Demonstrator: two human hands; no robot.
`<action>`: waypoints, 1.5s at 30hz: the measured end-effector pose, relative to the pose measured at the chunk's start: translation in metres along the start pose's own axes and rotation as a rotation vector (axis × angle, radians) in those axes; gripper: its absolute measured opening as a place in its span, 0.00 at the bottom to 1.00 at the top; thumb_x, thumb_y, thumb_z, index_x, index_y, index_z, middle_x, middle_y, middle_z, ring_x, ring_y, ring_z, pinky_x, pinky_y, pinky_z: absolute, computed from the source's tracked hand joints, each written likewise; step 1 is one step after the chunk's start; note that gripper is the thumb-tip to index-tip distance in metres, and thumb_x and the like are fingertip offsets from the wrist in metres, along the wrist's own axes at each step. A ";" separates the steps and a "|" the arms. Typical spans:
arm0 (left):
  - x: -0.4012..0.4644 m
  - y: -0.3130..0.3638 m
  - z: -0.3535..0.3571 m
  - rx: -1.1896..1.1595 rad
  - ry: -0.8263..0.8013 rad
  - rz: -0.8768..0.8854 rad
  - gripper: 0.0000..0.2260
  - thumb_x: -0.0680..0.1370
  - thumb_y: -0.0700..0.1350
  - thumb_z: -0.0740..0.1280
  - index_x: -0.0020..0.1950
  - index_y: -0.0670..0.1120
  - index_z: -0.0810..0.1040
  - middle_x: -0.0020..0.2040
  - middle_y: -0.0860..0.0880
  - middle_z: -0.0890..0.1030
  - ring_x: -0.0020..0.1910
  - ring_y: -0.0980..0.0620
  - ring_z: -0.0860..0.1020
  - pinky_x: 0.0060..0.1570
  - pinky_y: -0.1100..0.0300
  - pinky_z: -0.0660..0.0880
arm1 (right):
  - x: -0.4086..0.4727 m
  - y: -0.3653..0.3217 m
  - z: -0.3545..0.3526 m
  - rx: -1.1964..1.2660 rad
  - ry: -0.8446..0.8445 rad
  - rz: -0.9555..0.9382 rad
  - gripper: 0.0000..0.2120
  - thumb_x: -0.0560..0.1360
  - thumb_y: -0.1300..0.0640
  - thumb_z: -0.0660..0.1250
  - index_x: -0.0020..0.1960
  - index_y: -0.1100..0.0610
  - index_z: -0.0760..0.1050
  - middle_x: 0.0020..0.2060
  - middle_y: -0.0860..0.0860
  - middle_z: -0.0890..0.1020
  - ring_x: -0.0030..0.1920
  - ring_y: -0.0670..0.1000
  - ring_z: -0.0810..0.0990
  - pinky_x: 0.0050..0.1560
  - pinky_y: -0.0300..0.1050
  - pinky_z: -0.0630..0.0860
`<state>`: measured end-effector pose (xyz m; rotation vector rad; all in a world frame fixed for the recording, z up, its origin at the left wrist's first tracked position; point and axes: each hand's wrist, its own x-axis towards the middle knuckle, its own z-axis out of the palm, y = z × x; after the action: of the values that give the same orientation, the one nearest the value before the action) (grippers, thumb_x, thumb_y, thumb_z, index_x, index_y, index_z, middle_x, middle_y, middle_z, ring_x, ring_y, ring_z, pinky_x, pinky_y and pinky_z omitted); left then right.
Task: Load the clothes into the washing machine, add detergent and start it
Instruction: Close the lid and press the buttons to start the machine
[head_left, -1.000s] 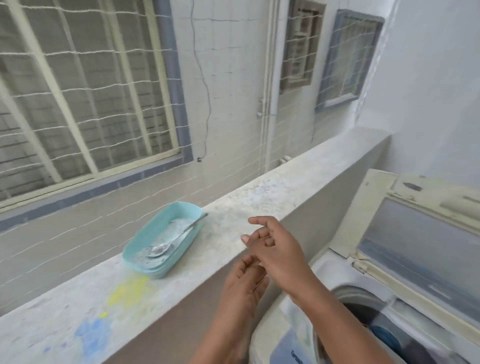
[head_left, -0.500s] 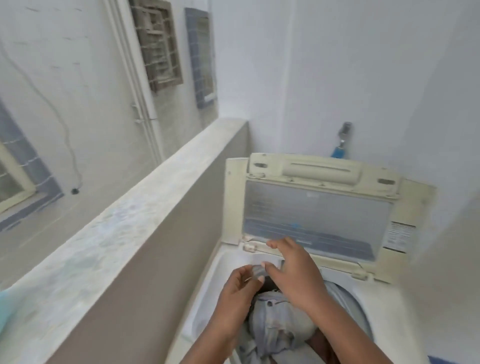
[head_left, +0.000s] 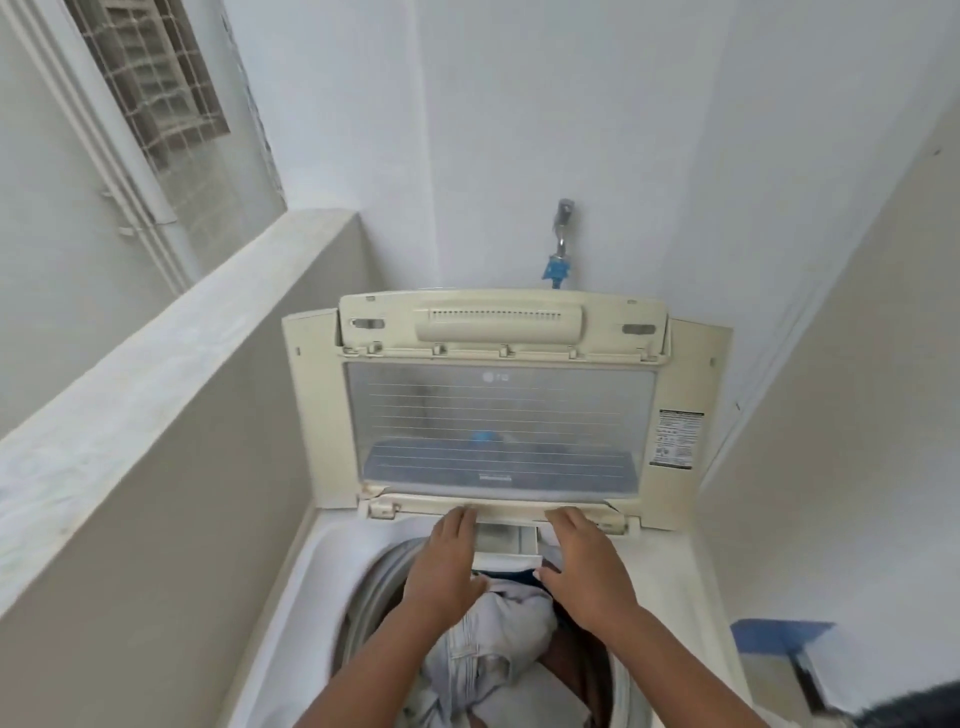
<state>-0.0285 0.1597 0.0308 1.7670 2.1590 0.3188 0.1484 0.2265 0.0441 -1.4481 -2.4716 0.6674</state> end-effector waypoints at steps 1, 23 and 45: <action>0.007 -0.002 0.005 0.086 0.000 0.015 0.40 0.75 0.49 0.70 0.79 0.44 0.50 0.77 0.46 0.56 0.76 0.48 0.57 0.75 0.57 0.59 | 0.004 0.004 0.003 -0.049 0.008 -0.017 0.34 0.73 0.52 0.73 0.75 0.54 0.64 0.70 0.48 0.69 0.70 0.51 0.69 0.69 0.40 0.65; 0.053 -0.036 0.045 0.619 0.201 0.144 0.43 0.59 0.53 0.81 0.66 0.39 0.66 0.53 0.42 0.72 0.53 0.41 0.72 0.68 0.43 0.66 | 0.054 0.060 0.080 -0.708 0.356 -0.343 0.33 0.67 0.54 0.74 0.68 0.61 0.67 0.61 0.57 0.71 0.62 0.57 0.72 0.65 0.60 0.63; 0.056 -0.033 0.059 0.609 0.459 0.157 0.32 0.63 0.47 0.79 0.61 0.42 0.68 0.54 0.43 0.70 0.53 0.43 0.71 0.60 0.44 0.69 | 0.061 0.047 0.077 -0.748 0.550 -0.348 0.22 0.64 0.61 0.72 0.56 0.57 0.70 0.51 0.55 0.70 0.55 0.57 0.70 0.58 0.55 0.65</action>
<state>-0.0449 0.2054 -0.0422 2.3914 2.6386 0.1098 0.1238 0.2776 -0.0495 -1.0986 -2.4765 -0.7024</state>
